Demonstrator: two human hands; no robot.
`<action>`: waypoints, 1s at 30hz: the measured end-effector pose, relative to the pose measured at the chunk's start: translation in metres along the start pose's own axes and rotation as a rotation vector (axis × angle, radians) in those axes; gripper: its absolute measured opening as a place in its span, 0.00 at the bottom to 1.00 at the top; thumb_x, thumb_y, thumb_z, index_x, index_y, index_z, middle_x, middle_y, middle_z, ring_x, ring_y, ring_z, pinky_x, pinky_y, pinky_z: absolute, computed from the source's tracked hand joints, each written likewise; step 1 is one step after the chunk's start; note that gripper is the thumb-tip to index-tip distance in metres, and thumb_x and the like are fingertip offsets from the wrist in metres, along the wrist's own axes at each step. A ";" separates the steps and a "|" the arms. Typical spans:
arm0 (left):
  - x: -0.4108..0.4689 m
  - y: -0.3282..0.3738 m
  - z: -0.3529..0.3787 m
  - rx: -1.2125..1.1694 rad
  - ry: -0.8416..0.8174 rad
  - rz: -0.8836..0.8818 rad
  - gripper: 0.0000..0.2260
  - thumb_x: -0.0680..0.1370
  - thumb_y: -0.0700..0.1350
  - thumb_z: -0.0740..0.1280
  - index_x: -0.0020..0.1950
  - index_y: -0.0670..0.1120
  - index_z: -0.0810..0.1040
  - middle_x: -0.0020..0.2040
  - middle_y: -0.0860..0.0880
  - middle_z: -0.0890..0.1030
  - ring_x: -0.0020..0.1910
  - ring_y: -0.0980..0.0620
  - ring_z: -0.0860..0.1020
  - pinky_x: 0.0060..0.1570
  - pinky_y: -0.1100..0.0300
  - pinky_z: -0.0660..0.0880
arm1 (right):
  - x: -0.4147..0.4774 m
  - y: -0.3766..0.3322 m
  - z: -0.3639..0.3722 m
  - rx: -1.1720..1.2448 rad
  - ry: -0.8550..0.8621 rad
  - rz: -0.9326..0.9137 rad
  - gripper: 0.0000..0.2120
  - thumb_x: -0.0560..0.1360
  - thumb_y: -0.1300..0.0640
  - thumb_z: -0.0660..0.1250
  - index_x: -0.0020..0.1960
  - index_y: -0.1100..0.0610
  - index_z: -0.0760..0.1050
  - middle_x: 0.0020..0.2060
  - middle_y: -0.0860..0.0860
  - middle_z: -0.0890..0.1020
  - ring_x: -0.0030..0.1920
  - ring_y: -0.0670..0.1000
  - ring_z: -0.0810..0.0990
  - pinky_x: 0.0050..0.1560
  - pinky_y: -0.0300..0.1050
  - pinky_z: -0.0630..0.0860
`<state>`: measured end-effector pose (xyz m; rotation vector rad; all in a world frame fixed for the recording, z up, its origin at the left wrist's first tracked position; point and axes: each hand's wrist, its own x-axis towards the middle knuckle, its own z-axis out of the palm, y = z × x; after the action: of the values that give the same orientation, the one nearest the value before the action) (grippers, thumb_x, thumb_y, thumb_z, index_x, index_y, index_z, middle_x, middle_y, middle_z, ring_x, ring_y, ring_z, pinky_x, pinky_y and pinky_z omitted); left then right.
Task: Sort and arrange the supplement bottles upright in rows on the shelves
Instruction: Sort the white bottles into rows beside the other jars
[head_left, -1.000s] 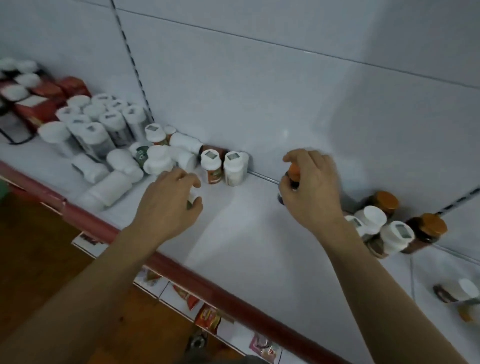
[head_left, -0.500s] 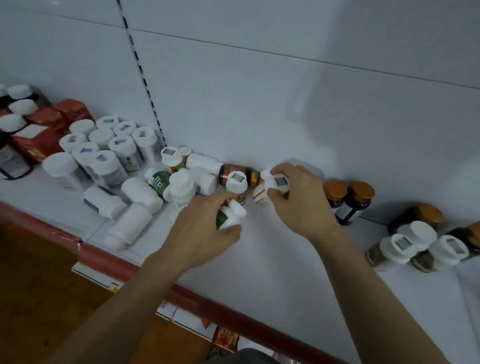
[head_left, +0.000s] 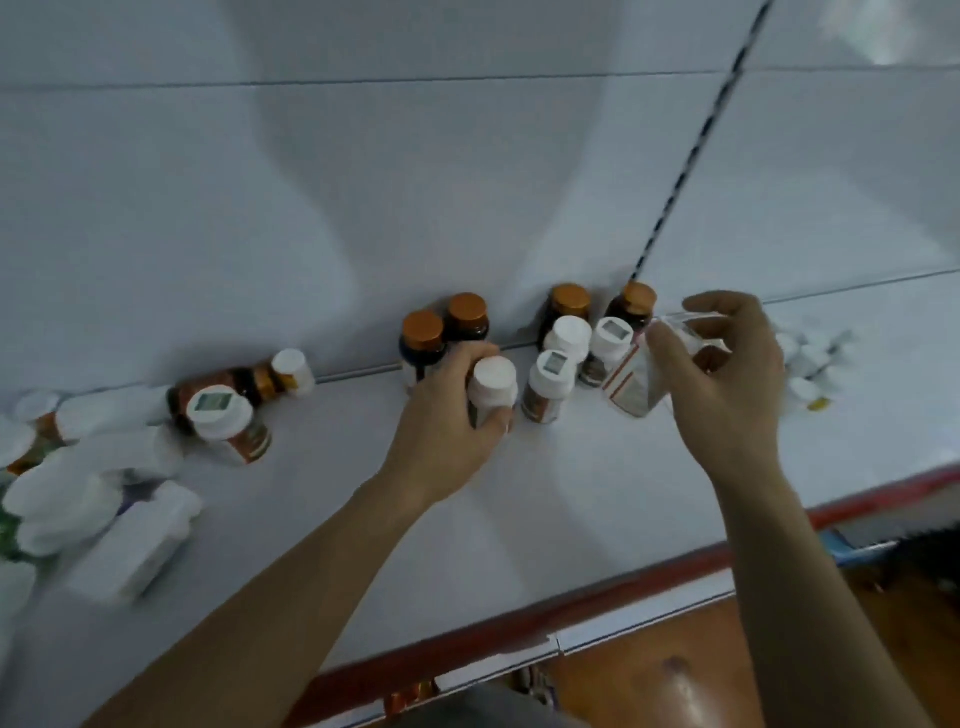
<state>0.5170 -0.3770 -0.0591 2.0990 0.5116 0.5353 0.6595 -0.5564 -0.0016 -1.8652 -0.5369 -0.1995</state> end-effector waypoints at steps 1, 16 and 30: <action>0.004 0.000 0.008 0.002 0.008 0.000 0.23 0.76 0.43 0.75 0.69 0.50 0.72 0.62 0.55 0.77 0.59 0.58 0.75 0.58 0.60 0.77 | 0.000 0.011 -0.004 -0.060 -0.011 0.022 0.13 0.76 0.52 0.72 0.57 0.52 0.74 0.43 0.40 0.78 0.36 0.41 0.78 0.36 0.36 0.73; -0.006 -0.004 -0.013 0.239 -0.071 0.034 0.16 0.78 0.45 0.71 0.66 0.48 0.79 0.61 0.53 0.79 0.56 0.58 0.78 0.59 0.54 0.78 | 0.034 0.027 0.021 -0.344 -0.195 -0.198 0.10 0.79 0.49 0.65 0.43 0.54 0.75 0.41 0.46 0.74 0.45 0.52 0.75 0.45 0.42 0.67; -0.133 -0.060 -0.165 0.683 0.393 -0.315 0.17 0.73 0.52 0.66 0.59 0.48 0.81 0.54 0.50 0.80 0.53 0.47 0.78 0.54 0.49 0.78 | -0.046 -0.093 0.216 -0.083 -0.904 -0.711 0.13 0.79 0.53 0.67 0.62 0.53 0.75 0.55 0.53 0.77 0.51 0.55 0.79 0.52 0.55 0.78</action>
<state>0.3077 -0.3086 -0.0488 2.4735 1.3849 0.6508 0.5501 -0.3436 -0.0173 -1.7014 -1.8282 0.1845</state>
